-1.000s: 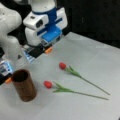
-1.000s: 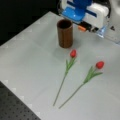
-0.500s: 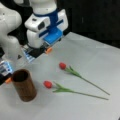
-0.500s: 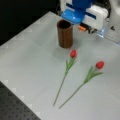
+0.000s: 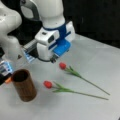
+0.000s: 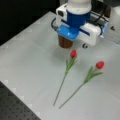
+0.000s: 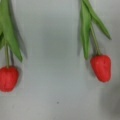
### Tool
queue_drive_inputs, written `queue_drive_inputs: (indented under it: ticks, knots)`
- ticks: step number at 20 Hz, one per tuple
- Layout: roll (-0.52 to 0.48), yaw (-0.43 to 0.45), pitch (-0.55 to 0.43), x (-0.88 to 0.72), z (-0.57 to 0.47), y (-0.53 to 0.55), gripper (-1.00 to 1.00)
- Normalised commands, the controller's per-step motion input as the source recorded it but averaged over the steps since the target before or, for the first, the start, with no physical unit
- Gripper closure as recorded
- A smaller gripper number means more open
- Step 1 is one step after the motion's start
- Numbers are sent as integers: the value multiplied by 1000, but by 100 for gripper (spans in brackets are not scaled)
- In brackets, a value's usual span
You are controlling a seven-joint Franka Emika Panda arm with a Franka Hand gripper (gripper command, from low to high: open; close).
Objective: Flower insertion into a vase
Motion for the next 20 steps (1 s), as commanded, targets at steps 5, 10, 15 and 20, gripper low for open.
queue_drive_inputs:
  ticks: [5, 10, 15, 20]
  knots:
    - [-113, 136, -52, 238, -320, 18, -100]
    - [-158, 229, 177, 235, -239, -80, -100]
    - [-163, 174, 163, 340, -187, -85, -100]
    - [-97, 128, 56, 278, 3, -25, -100]
